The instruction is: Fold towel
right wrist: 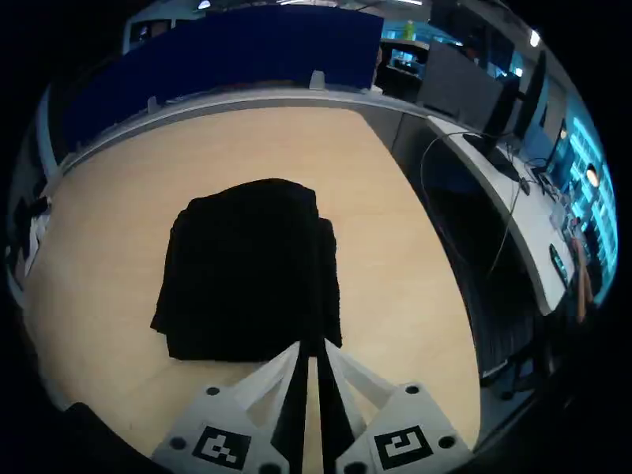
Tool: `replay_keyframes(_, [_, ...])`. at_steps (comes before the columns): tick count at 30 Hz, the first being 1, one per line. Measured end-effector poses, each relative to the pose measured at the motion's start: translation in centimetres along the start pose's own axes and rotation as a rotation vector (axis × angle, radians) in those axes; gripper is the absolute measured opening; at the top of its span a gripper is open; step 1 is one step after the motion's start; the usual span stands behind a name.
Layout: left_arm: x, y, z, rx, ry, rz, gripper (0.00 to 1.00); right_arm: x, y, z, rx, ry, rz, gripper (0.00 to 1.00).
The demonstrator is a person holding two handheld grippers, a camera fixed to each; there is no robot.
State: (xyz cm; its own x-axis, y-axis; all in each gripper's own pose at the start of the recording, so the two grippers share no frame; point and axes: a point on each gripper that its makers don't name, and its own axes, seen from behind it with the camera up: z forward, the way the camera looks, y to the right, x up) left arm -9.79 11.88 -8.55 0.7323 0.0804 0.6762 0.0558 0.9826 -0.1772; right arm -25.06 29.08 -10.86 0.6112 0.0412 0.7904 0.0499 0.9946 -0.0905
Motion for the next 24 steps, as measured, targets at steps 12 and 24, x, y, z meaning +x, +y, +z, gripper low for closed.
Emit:
replay_keyframes(12, [0.2,-0.8,-0.6,0.007,0.012,-0.003,0.97,-0.8,0.7,-0.9,-0.044,0.014,0.001,0.91])
replay_keyframes(24, [-0.1,-1.1,-1.2,0.006,0.017,-0.005,0.97,1.7,-1.8,-1.1,0.003,0.072,-0.015,1.00])
